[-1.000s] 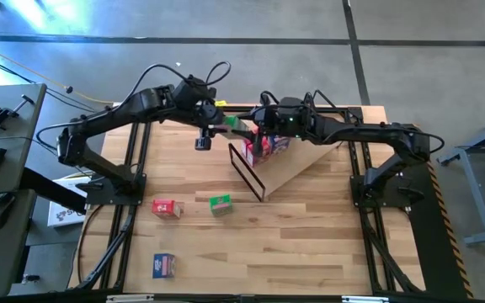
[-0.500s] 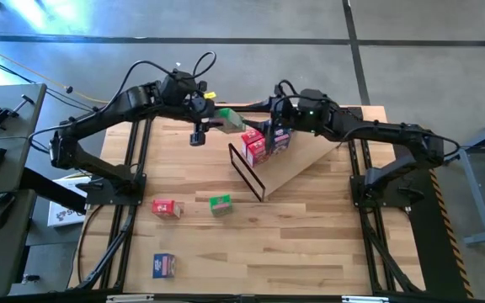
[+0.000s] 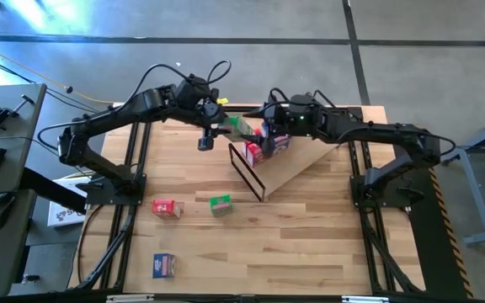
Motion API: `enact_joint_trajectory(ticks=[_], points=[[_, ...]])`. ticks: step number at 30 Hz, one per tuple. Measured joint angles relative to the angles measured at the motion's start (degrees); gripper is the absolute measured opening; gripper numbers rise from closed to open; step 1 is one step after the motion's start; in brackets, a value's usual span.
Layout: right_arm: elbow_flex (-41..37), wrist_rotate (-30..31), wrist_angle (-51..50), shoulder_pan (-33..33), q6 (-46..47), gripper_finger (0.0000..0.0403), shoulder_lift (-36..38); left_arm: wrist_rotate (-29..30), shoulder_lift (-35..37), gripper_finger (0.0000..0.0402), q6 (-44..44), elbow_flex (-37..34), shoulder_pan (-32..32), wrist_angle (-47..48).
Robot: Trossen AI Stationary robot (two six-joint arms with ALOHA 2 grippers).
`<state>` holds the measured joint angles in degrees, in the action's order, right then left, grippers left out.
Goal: Stack cereal on shelf
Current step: Put the top green cereal box on the shelf aligned with the other green cereal box
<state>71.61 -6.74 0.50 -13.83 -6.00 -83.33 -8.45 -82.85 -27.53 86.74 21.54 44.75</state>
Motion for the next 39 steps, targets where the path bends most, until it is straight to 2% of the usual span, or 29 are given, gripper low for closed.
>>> enact_joint_trajectory(ticks=[10, 20, 26, 30, 35, 39], points=[[0.0, 0.2, 4.7, -0.7, 1.1, 0.0314, -3.0, 0.6, -0.7, 0.0180, 0.0, -0.1, -0.7, -0.7], [0.0, 0.0, 3.6, -1.6, 1.0, 0.0314, -2.6, -0.5, -0.7, 0.0179, -0.7, -0.1, -0.9, -1.1], [0.0, -2.8, 3.8, -1.6, 0.7, 0.0311, -4.5, -1.5, -0.8, 0.0179, -1.1, -0.1, -1.4, -1.6], [0.0, -3.0, 4.0, -1.6, 0.6, 0.0278, -4.5, -1.6, -0.8, 0.0179, 0.7, -0.1, -1.4, -2.0], [0.0, -4.0, 4.0, -1.6, 0.6, 0.0204, -4.6, -1.5, -0.8, 0.0179, 2.6, -0.1, -1.4, -3.2], [0.0, -3.5, 3.8, -1.7, 0.1, 0.0160, -4.5, 2.6, -0.8, 0.0179, 3.7, -0.1, -1.4, -4.6]])
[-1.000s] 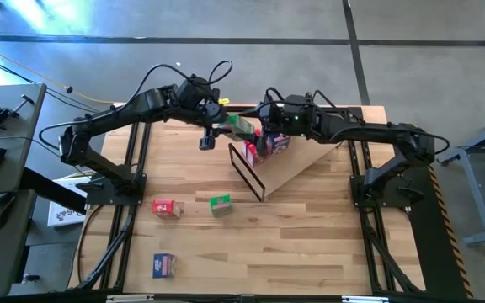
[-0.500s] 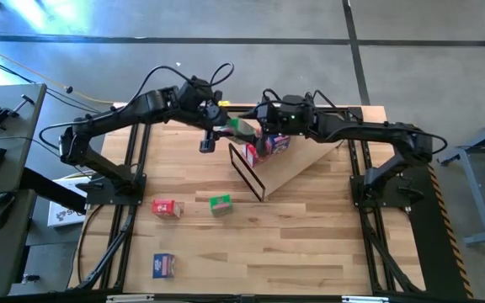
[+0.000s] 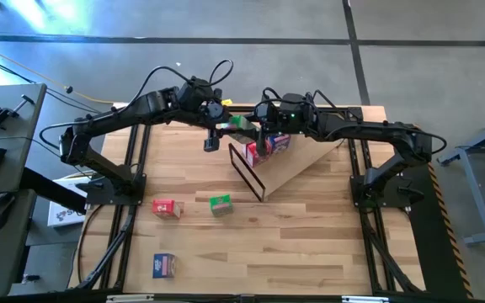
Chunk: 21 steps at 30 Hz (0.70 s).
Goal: Stack cereal on shelf
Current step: Put the top green cereal box on the shelf aligned with the other green cereal box
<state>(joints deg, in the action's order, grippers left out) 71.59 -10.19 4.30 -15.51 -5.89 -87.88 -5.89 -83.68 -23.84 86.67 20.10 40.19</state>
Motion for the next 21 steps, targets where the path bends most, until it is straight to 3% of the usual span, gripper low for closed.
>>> enact_joint_trajectory(ticks=[11, 21], points=[[0.0, -0.9, -0.8, 0.1, -0.5, 0.0152, -0.1, 1.7, 0.0, 0.0187, 0.9, 0.0, -1.8, 1.9], [0.0, -1.0, -0.7, 0.2, -0.7, 0.0152, 0.0, 2.7, 0.1, 0.0277, 0.2, 0.0, -2.2, 2.1]])
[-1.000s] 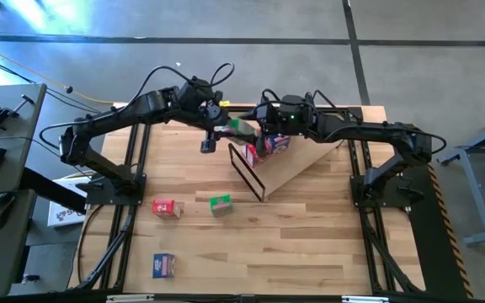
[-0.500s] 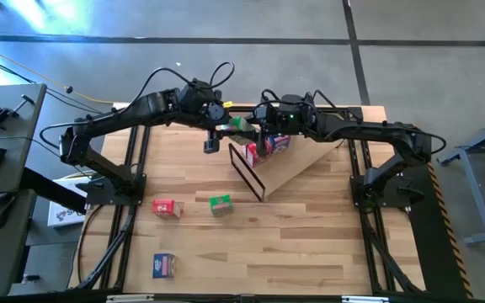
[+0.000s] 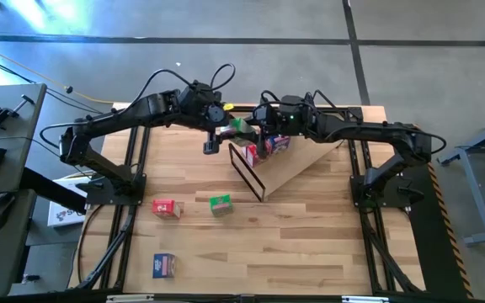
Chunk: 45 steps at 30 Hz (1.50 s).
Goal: Stack cereal on shelf
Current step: Put the top green cereal box on the shelf aligned with the other green cereal box
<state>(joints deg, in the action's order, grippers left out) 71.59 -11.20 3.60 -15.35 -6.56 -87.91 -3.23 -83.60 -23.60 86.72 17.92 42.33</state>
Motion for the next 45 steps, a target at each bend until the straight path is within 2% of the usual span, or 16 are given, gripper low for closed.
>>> enact_joint_trajectory(ticks=[5, 11, 15, 19, 26, 32, 38, 45], points=[[0.0, 0.2, -0.4, 0.0, -1.9, 0.0152, 1.8, -0.2, 1.8, 0.0290, -0.4, 0.0, 0.9, -0.2], [0.0, 3.2, -8.5, -0.1, -6.6, 0.0152, 10.4, -9.5, 3.9, 0.0286, 1.2, -1.5, 2.8, -1.4], [-1.2, 7.7, -17.7, -0.6, -8.1, 0.0150, 19.2, -11.9, 6.1, 0.0285, 2.6, -7.6, 3.9, -8.3], [-9.4, 8.7, -20.0, -2.5, -6.5, 0.0140, 28.7, -12.0, 9.2, 0.0285, 4.0, -15.4, 4.2, -18.1], [-31.8, 7.7, -8.4, -6.0, -1.9, 0.0135, 42.5, -12.1, 13.3, 0.0285, 8.6, -25.3, 4.2, -32.1], [-47.6, 7.7, 0.8, -9.9, 1.3, 0.0135, 50.0, -12.1, 14.2, 0.0285, 11.5, -27.2, 4.2, -32.9], [-58.2, 6.1, 10.6, -13.7, 3.4, 0.0135, 52.7, -12.1, 14.2, 0.0285, 11.6, -27.5, 4.1, -33.0], [-64.1, 5.1, 17.9, -16.0, 6.7, 0.0136, 52.7, -12.1, 14.2, 0.0285, 12.5, -27.5, 4.0, -33.3]])
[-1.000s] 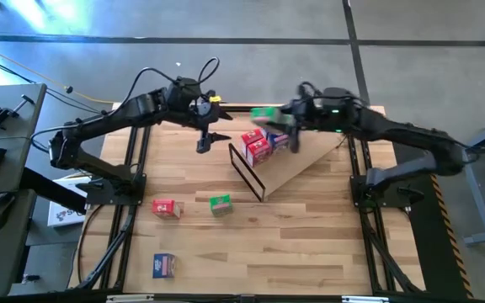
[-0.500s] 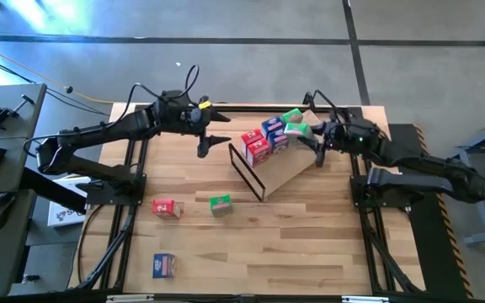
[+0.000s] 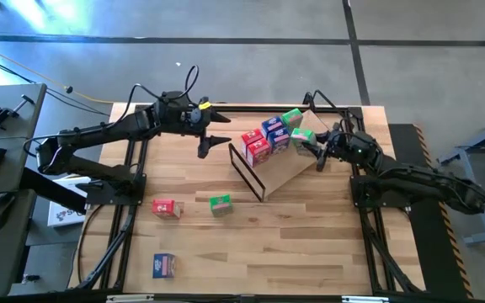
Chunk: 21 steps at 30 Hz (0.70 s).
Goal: Stack cereal on shelf
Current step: Put the top green cereal box on the shelf aligned with the other green cereal box
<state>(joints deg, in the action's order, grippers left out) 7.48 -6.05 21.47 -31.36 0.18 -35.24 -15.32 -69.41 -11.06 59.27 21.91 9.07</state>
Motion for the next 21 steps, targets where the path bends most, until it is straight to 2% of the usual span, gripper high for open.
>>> enact_joint_trajectory(ticks=[11, 21], points=[[-0.2, 1.3, -3.2, -2.4, 2.8, 0.0213, 0.0, 0.1, 0.0, 0.0285, 0.5, 0.0, -0.1, 0.0], [2.4, 2.9, -6.0, -2.4, 3.5, 0.0221, 0.0, 0.1, 0.0, 0.0285, 0.4, 0.0, -1.6, -0.1]])
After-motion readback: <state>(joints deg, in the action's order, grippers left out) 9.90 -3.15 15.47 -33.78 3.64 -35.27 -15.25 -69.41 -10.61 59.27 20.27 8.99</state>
